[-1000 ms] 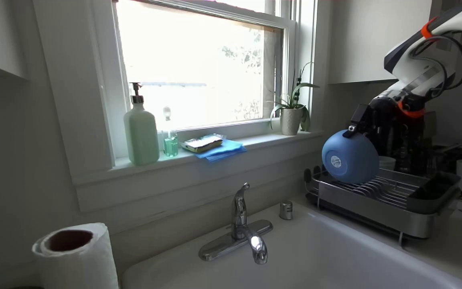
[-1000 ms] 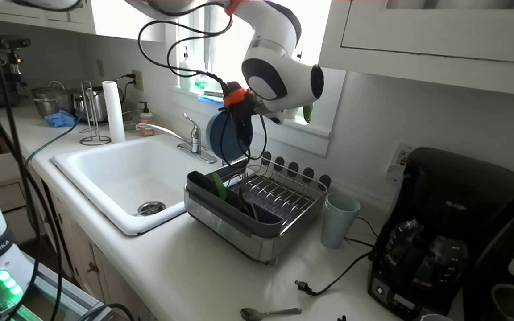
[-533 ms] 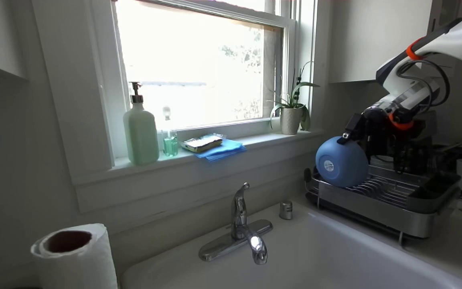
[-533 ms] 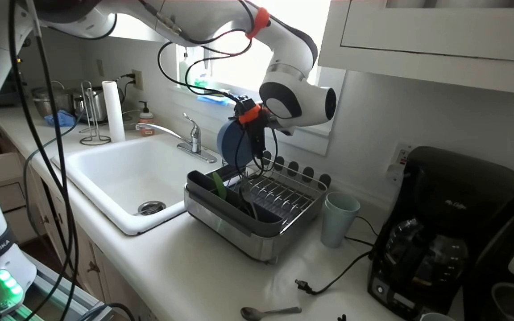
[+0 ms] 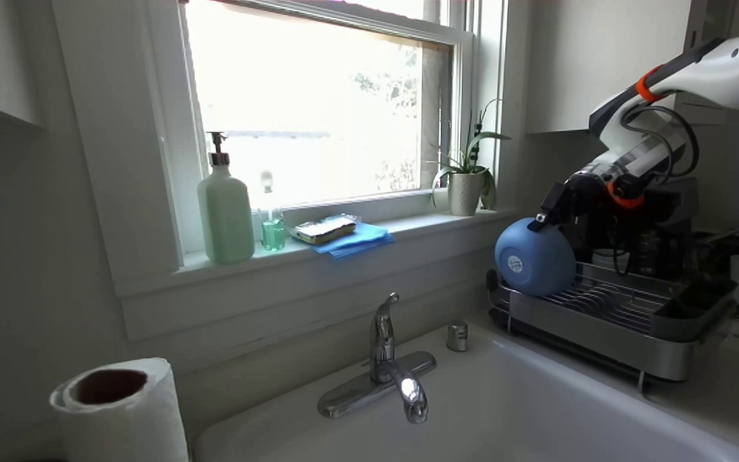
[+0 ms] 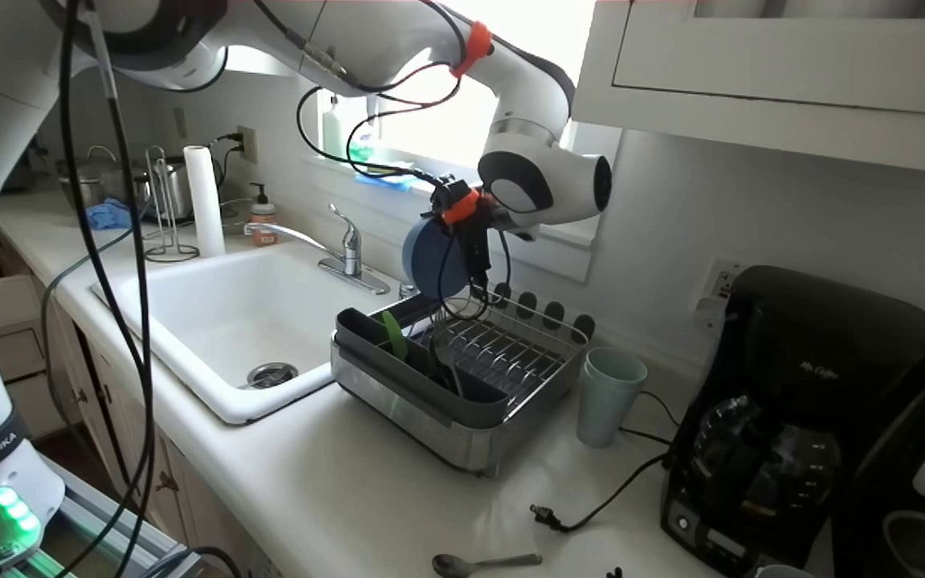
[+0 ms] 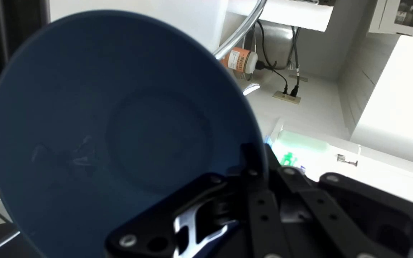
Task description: Pick up the blue bowl from the sink and put it in the silver dish rack
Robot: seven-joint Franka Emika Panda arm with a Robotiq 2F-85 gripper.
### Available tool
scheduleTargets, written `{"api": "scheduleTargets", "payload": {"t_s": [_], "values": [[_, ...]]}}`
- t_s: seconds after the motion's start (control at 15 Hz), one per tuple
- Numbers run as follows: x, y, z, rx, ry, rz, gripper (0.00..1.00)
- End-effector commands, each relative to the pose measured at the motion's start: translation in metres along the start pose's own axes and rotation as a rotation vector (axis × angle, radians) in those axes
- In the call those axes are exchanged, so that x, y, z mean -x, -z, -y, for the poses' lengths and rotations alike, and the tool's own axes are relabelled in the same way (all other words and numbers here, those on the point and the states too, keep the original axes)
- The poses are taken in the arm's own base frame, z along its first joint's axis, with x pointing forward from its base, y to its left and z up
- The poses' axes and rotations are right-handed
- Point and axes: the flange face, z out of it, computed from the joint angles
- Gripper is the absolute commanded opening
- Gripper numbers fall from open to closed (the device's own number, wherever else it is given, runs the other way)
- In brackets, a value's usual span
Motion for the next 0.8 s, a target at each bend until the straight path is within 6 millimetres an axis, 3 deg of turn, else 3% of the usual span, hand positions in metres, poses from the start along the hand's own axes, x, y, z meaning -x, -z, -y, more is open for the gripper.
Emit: {"api": "scheduleTargets", "payload": {"t_s": [0.0,0.07,0.2,0.6,0.73], "values": [[-0.011,0.011,-0.012,0.051,-0.021,-0.014,0.01],[-0.012,0.025,-0.015,0.064,-0.02,-0.016,0.01],[-0.013,0.028,-0.023,0.077,-0.027,-0.016,0.01],[-0.021,0.017,-0.054,0.079,-0.037,-0.014,0.01],[-0.021,0.015,-0.057,0.074,-0.047,-0.004,0.01]]}}
